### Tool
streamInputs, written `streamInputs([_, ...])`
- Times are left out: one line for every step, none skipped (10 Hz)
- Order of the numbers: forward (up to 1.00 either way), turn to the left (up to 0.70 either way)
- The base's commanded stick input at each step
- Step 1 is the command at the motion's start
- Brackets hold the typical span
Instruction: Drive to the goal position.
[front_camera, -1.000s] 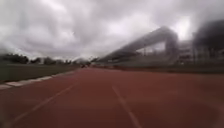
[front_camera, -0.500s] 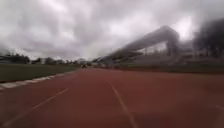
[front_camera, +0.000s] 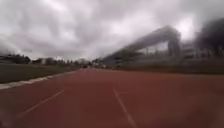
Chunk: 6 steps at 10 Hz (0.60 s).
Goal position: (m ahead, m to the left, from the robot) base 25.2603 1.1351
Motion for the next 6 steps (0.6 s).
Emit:
streamInputs([0.70, 0.00])
streamInputs([0.70, 0.00])
streamInputs([0.70, 0.00])
streamInputs([0.70, 0.00])
streamInputs([0.70, 0.00])
streamInputs([0.70, 0.00])
